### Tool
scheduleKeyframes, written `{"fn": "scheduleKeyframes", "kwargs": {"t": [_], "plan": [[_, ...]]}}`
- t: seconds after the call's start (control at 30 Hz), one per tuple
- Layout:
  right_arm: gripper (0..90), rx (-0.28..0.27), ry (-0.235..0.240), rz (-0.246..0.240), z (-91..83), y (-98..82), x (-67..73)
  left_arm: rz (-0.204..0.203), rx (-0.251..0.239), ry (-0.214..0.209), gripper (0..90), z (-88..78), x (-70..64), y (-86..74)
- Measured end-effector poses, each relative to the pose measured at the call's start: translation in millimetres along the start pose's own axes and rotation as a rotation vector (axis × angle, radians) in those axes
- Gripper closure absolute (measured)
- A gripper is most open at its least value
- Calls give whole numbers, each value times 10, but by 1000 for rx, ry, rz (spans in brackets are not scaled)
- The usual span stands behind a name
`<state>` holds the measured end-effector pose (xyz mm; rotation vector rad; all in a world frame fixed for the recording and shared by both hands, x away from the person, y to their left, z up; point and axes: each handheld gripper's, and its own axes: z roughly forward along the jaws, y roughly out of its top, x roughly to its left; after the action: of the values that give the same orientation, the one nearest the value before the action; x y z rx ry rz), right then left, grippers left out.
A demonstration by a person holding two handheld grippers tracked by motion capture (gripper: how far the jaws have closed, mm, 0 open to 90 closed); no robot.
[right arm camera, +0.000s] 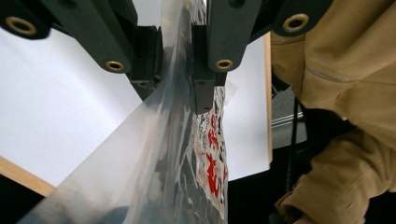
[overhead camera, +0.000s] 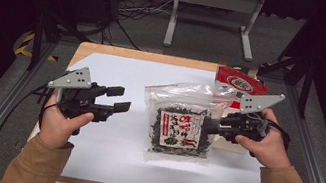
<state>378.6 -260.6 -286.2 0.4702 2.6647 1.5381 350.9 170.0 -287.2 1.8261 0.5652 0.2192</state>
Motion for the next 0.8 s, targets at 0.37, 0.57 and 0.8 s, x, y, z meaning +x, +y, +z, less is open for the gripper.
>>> {"fn": "scheduleKeyframes", "kwargs": {"t": [0.37, 0.57, 0.8], "plan": [[777, -29, -96, 20, -203, 60, -2, -8, 28, 31, 416, 29, 115, -147], [777, -48, -124, 34, -317, 102, 14, -10, 49, 50, 373, 50, 187, -245], [777, -66, -158, 52, -456, 159, 27, -37, 80, 83, 348, 74, 265, -362]]}}
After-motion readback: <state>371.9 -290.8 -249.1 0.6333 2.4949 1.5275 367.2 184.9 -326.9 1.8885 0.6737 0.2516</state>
